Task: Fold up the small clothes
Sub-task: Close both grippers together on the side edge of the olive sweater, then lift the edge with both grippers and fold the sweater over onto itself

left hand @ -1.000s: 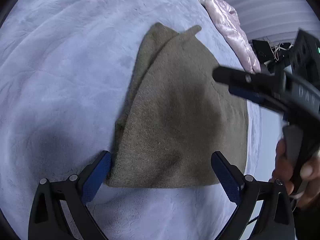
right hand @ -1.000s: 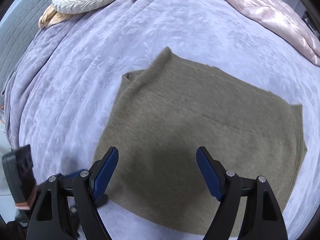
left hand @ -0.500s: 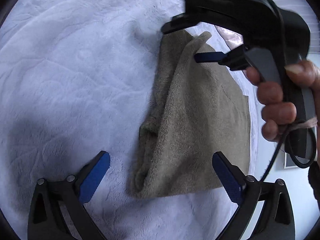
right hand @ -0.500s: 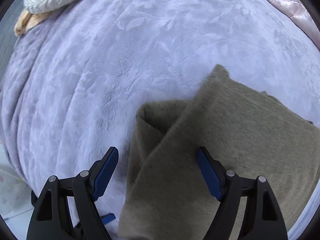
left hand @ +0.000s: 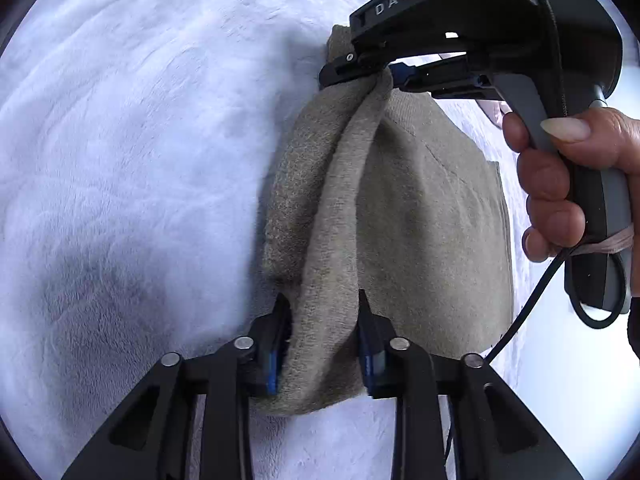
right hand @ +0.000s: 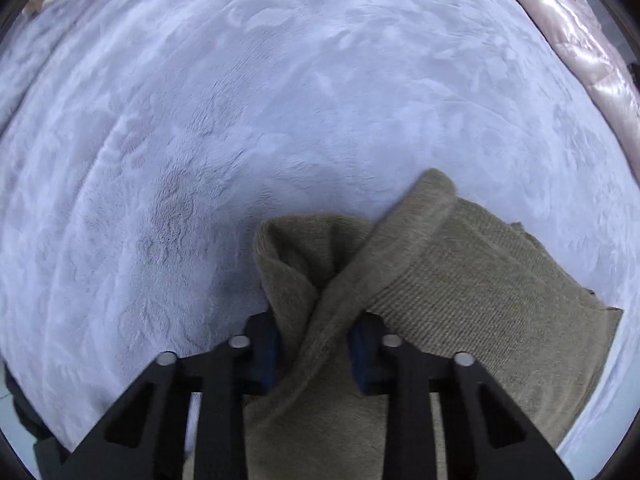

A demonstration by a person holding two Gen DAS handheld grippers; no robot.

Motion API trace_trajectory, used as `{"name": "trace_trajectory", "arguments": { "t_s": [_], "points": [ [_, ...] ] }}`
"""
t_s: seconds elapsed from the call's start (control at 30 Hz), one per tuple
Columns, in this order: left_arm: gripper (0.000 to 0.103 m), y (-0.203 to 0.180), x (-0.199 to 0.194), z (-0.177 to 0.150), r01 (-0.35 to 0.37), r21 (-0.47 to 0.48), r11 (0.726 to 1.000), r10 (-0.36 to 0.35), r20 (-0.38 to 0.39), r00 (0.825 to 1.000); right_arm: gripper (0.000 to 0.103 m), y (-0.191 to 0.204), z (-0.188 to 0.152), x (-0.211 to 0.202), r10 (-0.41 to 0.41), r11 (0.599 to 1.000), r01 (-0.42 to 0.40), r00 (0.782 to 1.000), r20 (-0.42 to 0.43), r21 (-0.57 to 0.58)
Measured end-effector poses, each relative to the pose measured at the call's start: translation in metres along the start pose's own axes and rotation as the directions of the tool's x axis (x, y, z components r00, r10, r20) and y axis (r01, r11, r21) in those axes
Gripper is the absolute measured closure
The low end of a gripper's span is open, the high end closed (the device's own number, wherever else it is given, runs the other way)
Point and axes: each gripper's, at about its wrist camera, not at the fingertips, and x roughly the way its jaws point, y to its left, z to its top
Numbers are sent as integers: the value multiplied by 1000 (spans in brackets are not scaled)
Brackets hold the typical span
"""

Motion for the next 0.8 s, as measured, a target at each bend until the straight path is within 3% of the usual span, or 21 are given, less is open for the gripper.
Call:
{"name": "trace_trajectory", "arguments": {
  "t_s": [0.1, 0.27, 0.5, 0.8],
  "points": [
    [81, -19, -8, -2, -31, 39, 999, 30, 18, 999, 81, -12, -6, -15, 70, 998, -71, 997, 42, 3],
    [82, -52, -21, -8, -122, 104, 987, 117, 46, 992, 82, -28, -19, -40, 159, 987, -162, 979, 129, 14],
    [82, -123, -23, -13, -194, 250, 949, 176, 94, 980, 82, -69, -43, -82, 260, 963, -270, 931, 256, 2],
    [84, -203, -10, -30, -200, 377, 904, 180, 88, 980, 82, -130, -75, -121, 267, 961, -276, 910, 318, -16]
  ]
}}
